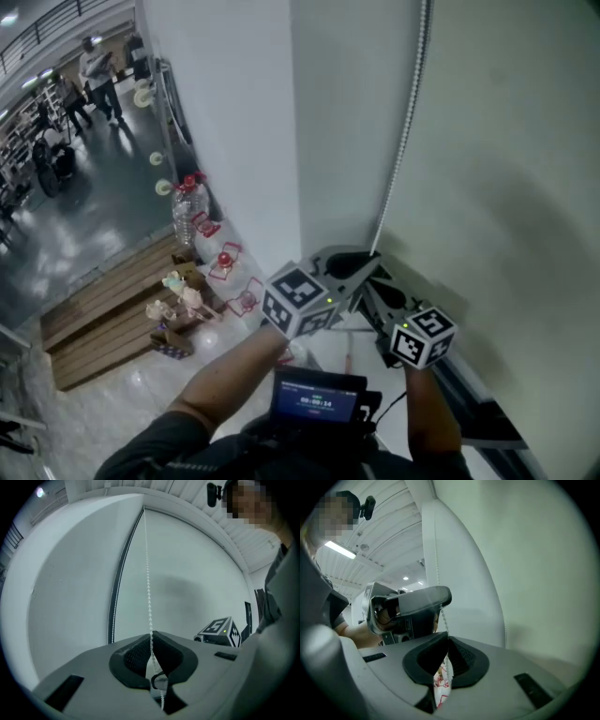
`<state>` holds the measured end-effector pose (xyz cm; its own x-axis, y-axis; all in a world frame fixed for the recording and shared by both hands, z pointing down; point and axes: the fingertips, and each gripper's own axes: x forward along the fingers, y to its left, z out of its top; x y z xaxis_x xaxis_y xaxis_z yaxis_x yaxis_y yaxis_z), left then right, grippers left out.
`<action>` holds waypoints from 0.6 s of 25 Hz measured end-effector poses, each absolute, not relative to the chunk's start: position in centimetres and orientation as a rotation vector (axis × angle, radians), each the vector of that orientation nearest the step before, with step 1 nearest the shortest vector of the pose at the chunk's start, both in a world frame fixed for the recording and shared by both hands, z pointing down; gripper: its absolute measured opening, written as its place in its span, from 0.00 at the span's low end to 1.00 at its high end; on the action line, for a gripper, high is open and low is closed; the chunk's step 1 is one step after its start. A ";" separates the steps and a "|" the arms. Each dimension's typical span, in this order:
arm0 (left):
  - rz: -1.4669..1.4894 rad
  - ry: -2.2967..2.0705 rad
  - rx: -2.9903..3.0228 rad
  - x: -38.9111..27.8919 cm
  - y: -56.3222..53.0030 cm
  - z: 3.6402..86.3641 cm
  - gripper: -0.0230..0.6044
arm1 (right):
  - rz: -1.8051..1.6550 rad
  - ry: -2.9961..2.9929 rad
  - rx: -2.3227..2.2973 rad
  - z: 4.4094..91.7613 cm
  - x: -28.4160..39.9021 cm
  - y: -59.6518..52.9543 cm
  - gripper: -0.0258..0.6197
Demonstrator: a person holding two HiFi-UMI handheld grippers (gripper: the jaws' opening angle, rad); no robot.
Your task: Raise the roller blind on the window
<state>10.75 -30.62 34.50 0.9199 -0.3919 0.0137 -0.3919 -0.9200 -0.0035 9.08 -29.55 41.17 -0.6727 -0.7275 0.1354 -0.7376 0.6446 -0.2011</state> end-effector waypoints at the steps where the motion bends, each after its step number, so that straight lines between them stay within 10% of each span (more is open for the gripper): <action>1: -0.018 0.630 -3.072 10.8 -30.5 34.6 0.06 | 0.379 -2.808 1.255 41.4 9.1 -29.4 0.05; 15: -0.058 0.655 -3.101 10.7 -30.7 37.0 0.06 | 0.300 -2.705 1.307 42.7 11.3 -29.4 0.11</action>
<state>10.67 -30.74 37.03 0.9140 -0.4036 0.0417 -0.4046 -0.9143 0.0199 11.31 -29.36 42.70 -0.6193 -0.7605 0.1951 -0.7848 0.6072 -0.1243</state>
